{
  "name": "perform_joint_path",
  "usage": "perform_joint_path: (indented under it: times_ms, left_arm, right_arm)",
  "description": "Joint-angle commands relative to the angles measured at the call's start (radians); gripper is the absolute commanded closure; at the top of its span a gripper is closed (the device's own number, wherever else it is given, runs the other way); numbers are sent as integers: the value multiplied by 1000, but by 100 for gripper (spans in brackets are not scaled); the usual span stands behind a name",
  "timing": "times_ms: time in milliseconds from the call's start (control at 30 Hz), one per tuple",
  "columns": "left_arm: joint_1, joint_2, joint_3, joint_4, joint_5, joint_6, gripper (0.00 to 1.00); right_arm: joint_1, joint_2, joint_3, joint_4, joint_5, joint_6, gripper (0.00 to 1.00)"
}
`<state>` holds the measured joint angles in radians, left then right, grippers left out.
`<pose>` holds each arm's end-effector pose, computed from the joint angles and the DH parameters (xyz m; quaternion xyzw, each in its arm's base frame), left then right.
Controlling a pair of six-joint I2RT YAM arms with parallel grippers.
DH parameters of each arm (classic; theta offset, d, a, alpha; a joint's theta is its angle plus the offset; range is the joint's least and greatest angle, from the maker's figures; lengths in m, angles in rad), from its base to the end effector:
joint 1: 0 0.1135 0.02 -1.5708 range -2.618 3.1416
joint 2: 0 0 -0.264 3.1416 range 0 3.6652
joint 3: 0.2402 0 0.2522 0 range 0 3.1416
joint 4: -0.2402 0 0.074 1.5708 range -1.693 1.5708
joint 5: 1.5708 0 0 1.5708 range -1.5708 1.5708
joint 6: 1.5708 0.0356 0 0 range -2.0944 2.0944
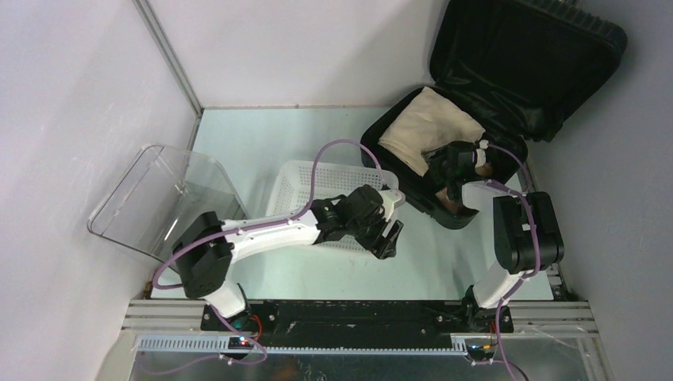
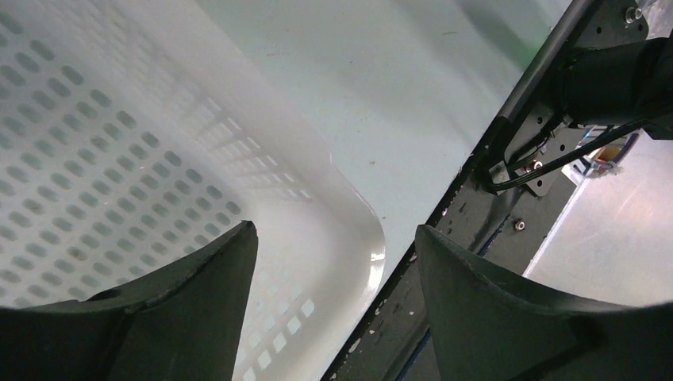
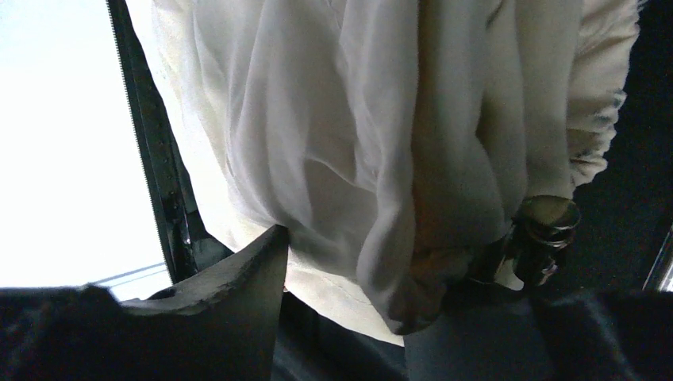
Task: Open, take out, and arrange the luggage
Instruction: Close the clothes in the opened luggage, then pick up the clothes from the opened luggage.
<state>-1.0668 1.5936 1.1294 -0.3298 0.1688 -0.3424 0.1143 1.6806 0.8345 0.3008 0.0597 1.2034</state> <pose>0.1630 -0.3080 0.2436 0.3566 0.8511 -0.3039 0.2370 0.3478 0.0378 0.1755 0.4637 0.7374 0.2796 0.4036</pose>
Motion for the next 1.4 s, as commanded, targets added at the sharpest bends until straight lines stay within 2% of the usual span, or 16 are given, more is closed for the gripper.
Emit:
perform_joint_path:
  times_ms: [0,100,333,433,567,700,767,800,867,933,1100,1167,1267,1367]
  left_arm:
    - [-8,42,7,75,69,-28,22]
    - [-9,52,18,91,85,-29,23]
    - [-12,76,72,129,128,-37,33]
    - [-17,92,104,148,133,-44,37]
    - [-27,123,173,144,125,-46,44]
    - [-29,137,237,113,91,-43,44]
    - [-29,139,274,65,35,-40,40]
    - [-28,143,311,31,1,-32,35]
    - [-27,150,366,-47,-113,-7,31]
    - [-16,148,407,-102,-158,28,29]
    - [98,160,529,-183,-161,60,24]
    - [144,217,602,-207,-163,82,23]
    - [183,306,719,-238,-267,142,18]
    - [228,431,882,-252,-277,159,15]
  right_arm:
    - [0,-1,6,106,45,-35,52]
    - [0,-18,6,106,51,-80,61]
    - [8,-84,6,55,80,-200,92]
    - [10,-131,6,46,102,-254,100]
    - [5,-191,6,11,112,-344,100]
    - [-5,-243,6,-65,122,-405,100]
    - [-19,-265,6,-106,115,-427,100]
    - [-25,-278,6,-141,104,-433,100]
    - [-64,-296,5,-195,85,-443,100]
    - [-92,-311,5,-232,57,-456,100]
    - [-143,-325,2,-280,10,-520,100]
    - [-170,-324,-8,-294,-15,-521,100]
    - [-207,-328,-33,-313,-43,-529,100]
    - [-221,-321,-37,-310,-71,-547,100]
